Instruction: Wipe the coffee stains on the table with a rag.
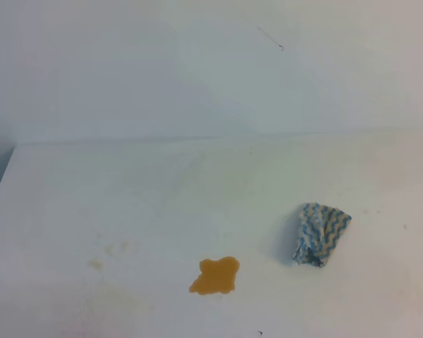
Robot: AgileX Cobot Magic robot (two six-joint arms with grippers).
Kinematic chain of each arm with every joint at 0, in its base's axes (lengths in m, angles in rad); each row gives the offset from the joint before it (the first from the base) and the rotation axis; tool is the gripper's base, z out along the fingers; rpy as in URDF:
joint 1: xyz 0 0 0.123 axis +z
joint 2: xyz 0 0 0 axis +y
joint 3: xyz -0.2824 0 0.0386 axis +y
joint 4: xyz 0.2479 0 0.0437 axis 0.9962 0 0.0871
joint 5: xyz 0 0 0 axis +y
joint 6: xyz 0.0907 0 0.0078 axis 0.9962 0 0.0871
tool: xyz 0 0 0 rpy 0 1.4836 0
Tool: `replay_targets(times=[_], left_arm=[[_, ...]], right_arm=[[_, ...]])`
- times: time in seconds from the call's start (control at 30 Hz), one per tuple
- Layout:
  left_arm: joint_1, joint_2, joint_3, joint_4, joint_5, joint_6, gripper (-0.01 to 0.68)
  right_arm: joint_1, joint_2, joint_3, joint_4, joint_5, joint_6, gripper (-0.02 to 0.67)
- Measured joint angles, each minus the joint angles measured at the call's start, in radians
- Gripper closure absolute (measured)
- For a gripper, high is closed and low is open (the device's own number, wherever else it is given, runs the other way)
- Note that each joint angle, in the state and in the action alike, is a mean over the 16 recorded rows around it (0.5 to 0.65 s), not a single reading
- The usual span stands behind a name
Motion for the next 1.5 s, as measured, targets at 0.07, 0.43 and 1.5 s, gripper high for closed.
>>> replay_targets(times=[0.07, 0.43, 1.5], left_arm=[[0.000, 0.000, 0.000, 0.000, 0.000, 0.000, 0.672], [0.000, 0.000, 0.000, 0.000, 0.000, 0.000, 0.672], [0.000, 0.000, 0.000, 0.000, 0.000, 0.000, 0.672]], right_arm=[[0.000, 0.001, -0.014, -0.003, -0.004, -0.006, 0.653], [0.000, 0.105, -0.132, -0.021, 0.051, -0.038, 0.653], [0.190, 1.087, -0.705, 0.223, 0.607, -0.210, 0.653]])
